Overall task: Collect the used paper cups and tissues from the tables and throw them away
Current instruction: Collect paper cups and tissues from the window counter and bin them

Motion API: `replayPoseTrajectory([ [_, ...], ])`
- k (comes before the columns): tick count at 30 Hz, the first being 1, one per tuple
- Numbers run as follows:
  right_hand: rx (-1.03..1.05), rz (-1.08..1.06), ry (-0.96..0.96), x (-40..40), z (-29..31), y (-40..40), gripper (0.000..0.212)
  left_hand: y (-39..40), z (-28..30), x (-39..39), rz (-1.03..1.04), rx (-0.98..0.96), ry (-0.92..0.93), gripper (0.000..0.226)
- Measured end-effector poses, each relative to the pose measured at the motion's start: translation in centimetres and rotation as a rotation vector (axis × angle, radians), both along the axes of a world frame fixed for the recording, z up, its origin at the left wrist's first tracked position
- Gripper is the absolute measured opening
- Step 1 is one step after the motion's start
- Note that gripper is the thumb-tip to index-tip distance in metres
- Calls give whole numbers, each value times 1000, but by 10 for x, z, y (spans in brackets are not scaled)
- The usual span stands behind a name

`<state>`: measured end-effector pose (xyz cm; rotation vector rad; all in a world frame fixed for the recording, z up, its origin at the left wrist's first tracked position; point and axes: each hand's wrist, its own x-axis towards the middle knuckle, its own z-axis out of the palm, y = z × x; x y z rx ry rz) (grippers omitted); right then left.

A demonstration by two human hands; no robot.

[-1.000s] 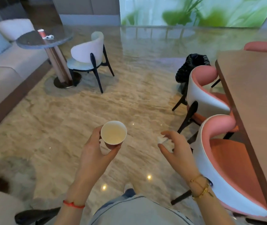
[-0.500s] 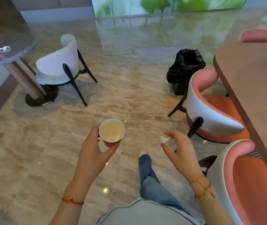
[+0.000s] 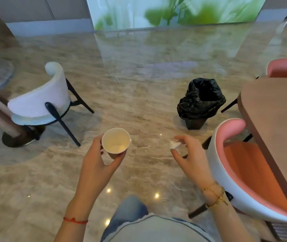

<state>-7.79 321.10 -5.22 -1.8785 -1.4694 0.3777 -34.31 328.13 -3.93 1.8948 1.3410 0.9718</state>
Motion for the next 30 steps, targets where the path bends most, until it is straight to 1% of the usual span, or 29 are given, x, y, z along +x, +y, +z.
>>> replayPoseTrajectory([
  [6, -39, -22, 1, 44, -18, 119, 37, 133, -14, 54, -44, -14, 2, 60],
  [11, -54, -99, 8, 87, -31, 220, 36, 255, -20, 104, -116, -18, 10, 60],
  [18, 32, -248, 50, 158, -19, 358, 39, 429, -4, 192, -282, 17, 30, 59],
  [21, 27, -330, 4, 186, -15, 397, 42, 487, 2, 234, -354, 15, 52, 60],
  [25, -7, -435, 44, 227, -20, 435, 40, 545, 0, 294, -456, -1, 50, 61],
  [30, -2, -579, 79, 289, -39, 478, 41, 607, -18, 380, -548, -38, 68, 65],
])
